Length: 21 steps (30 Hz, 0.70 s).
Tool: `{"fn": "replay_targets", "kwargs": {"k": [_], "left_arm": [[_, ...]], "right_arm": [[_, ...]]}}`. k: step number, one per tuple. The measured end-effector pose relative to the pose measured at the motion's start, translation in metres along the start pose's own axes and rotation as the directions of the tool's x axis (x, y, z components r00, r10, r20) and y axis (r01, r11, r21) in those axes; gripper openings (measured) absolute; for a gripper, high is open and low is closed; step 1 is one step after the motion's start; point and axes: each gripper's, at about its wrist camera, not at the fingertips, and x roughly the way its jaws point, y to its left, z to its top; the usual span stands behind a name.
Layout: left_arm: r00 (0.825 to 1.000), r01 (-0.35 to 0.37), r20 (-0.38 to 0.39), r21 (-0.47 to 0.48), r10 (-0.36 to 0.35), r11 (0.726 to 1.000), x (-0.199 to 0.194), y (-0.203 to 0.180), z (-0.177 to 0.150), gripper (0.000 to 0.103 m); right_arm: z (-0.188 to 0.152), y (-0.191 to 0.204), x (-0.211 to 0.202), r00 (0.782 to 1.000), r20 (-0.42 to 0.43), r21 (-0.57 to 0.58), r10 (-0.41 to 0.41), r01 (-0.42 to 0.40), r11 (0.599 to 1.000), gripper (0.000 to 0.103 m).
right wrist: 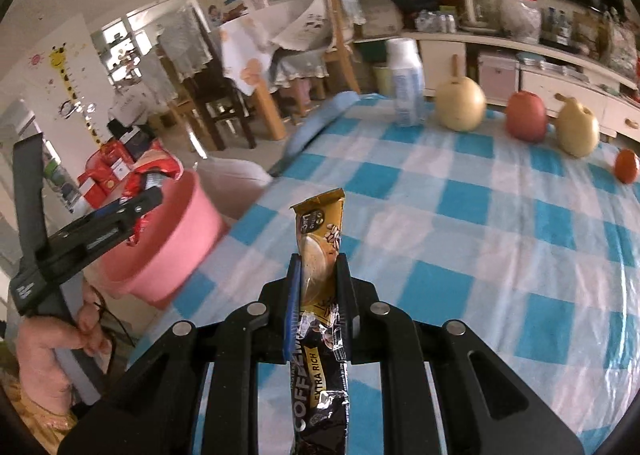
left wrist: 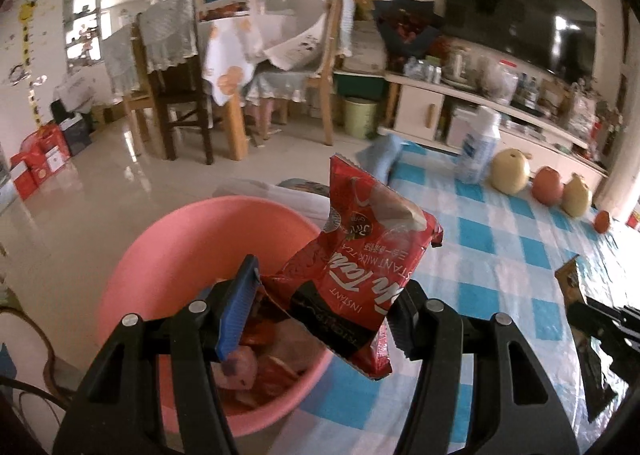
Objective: Collect trash
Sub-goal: 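Lift and carry the wrapper and coffee-mix stick in both grippers to the pink basin, then open both grippers over the pink basin to drop the wrapper and stick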
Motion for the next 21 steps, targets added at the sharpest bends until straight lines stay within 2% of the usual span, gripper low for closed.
{"fn": "replay_targets", "kwargs": {"k": [4, 13, 21], "left_arm": [[0.999, -0.041, 0.0, -0.042, 0.041, 0.998, 0.002, 0.02, 0.004, 0.06], [0.997, -0.082, -0.025, -0.122, 0.079, 0.989, 0.011, 0.055, 0.008, 0.06], [0.992, -0.113, -0.07, -0.177, 0.102, 0.978, 0.023, 0.08, 0.007, 0.06]], "right_arm": [[0.009, 0.023, 0.007, 0.998, 0.007, 0.018, 0.056, -0.056, 0.998, 0.018], [0.039, 0.087, 0.033, 0.987, 0.001, -0.005, 0.161, -0.161, 0.987, 0.018], [0.059, 0.133, 0.067, 0.981, -0.013, -0.043, 0.195, -0.195, 0.98, 0.018]]}}
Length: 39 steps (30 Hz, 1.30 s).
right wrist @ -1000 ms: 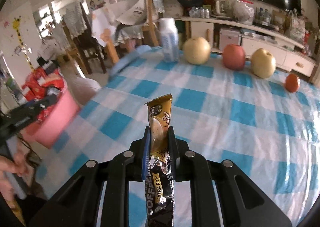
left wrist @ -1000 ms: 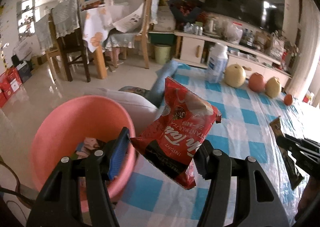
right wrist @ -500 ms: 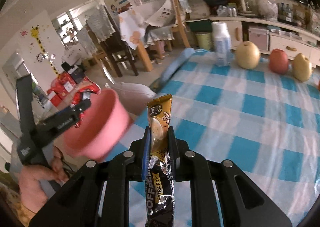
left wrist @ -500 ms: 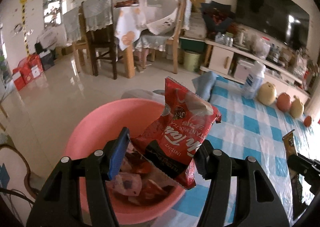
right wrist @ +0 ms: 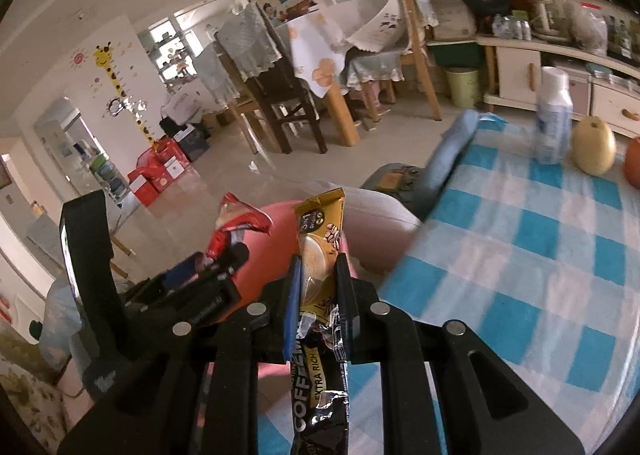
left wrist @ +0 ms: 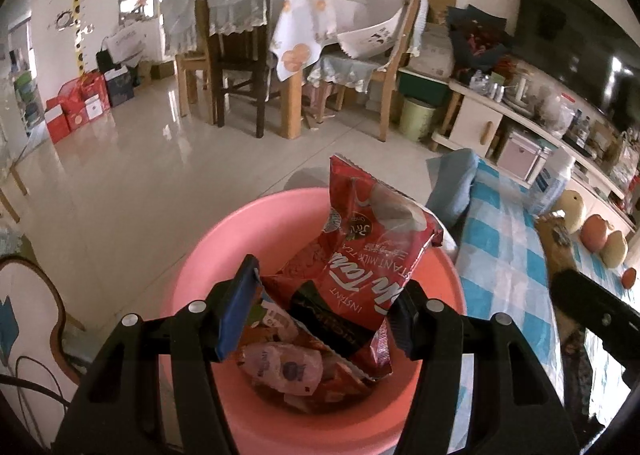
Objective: Collect trash
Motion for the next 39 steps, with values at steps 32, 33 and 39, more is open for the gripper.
{"fn": "replay_targets", "kwargs": {"k": [32, 33, 39], "left_arm": [[0.994, -0.095, 0.074, 0.139, 0.086, 0.986, -0.015, -0.049, 0.002, 0.097], [0.994, -0.085, 0.087, 0.152, 0.072, 0.985, -0.019, -0.055, 0.0, 0.097], [0.99, -0.013, 0.141, 0.201, -0.016, 0.979, -0.042, -0.084, -0.011, 0.098]], "right_arm": [[-0.033, -0.051, -0.04, 0.973, 0.081, 0.031, -0.215, 0.214, 0.976, 0.082], [-0.036, -0.053, -0.046, 0.968, 0.088, 0.026, -0.233, 0.232, 0.972, 0.082], [-0.061, -0.071, -0.089, 0.929, 0.115, 0.019, -0.351, 0.351, 0.936, 0.086]]}}
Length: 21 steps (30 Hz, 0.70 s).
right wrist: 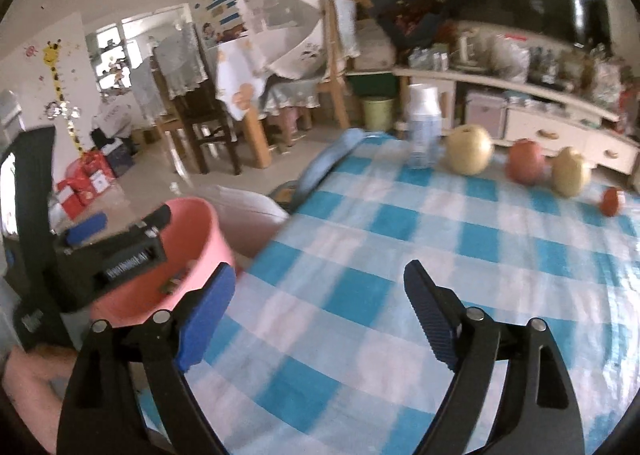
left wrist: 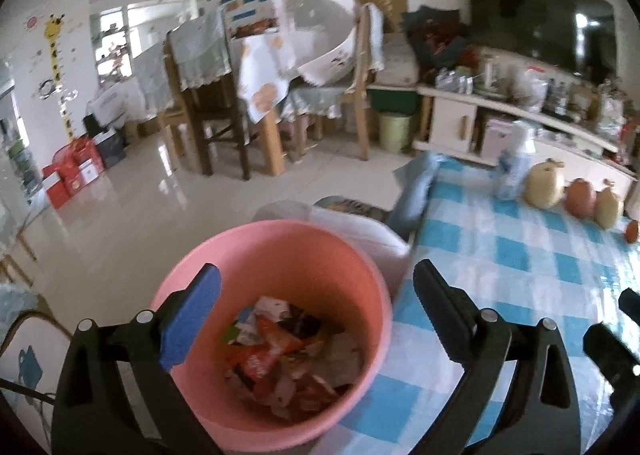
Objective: Collect trash
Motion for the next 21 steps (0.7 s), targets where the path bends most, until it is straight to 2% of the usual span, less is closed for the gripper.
{"fn": "replay_targets", "kwargs": {"k": [6, 11, 15, 21], "left_arm": [[0.998, 0.043, 0.041, 0.042, -0.045, 0.998, -0.028, -0.03, -0.01, 0.099], [0.992, 0.081, 0.086, 0.141, -0.093, 0.987, -0.059, -0.066, -0.021, 0.099], [0.986, 0.08, 0.124, 0.237, -0.112, 0.968, -0.086, -0.097, -0.036, 0.099], [0.97, 0.075, 0.202, 0.289, -0.137, 0.954, -0.133, -0.124, -0.058, 0.099]], "right_arm": [[-0.028, -0.03, -0.04, 0.995, 0.008, 0.022, -0.095, 0.095, 0.995, 0.086], [-0.049, -0.053, -0.07, 0.99, 0.002, 0.064, -0.143, 0.142, 0.988, 0.086], [-0.067, -0.072, -0.096, 0.983, 0.001, 0.099, -0.185, 0.184, 0.978, 0.087], [-0.088, -0.093, -0.138, 0.971, 0.027, 0.149, -0.237, 0.231, 0.962, 0.087]]}}
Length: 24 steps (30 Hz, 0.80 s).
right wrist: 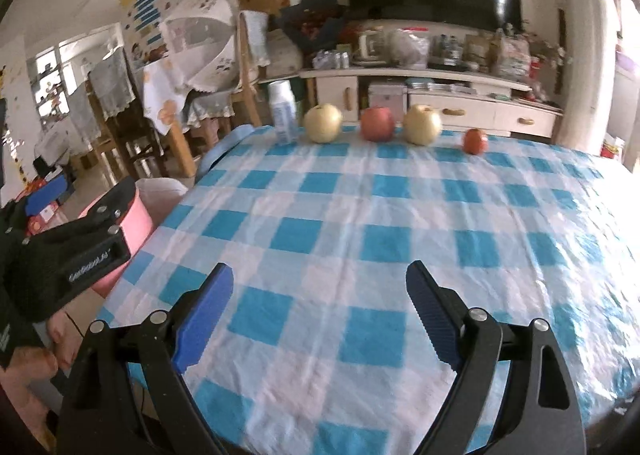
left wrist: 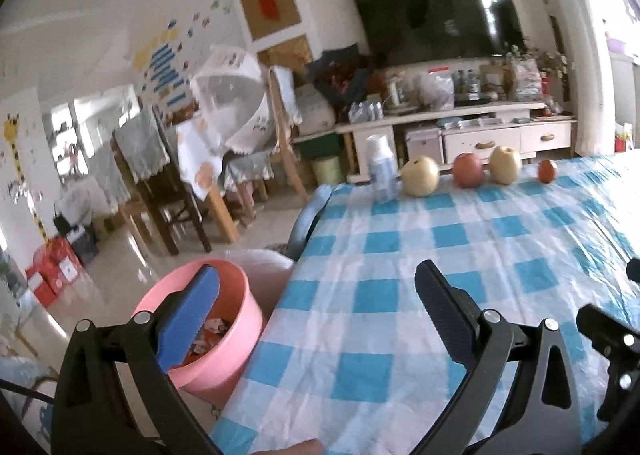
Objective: Collect trash
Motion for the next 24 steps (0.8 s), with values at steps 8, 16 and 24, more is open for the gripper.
{"fn": "replay_targets", "kwargs": {"k": [8, 16, 24], "left_arm": [[0.992, 0.102, 0.07, 0.007, -0.102, 0.995, -0.063, -0.033, 0.002, 0.099], [0.979, 0.185, 0.091, -0.011, -0.183, 0.983, -0.107, -0.048, 0.003, 0.099], [0.968, 0.229, 0.112, -0.015, -0.226, 0.973, -0.139, -0.053, 0.004, 0.099]], "right_arm": [[-0.012, -0.031, -0.051, 0.995, 0.055, 0.013, -0.077, 0.077, 0.997, 0.089], [-0.021, -0.049, -0.103, 0.985, 0.113, 0.028, -0.13, 0.127, 0.991, 0.089], [-0.019, -0.05, -0.147, 0.972, 0.173, 0.018, -0.159, 0.159, 0.987, 0.093]]}}
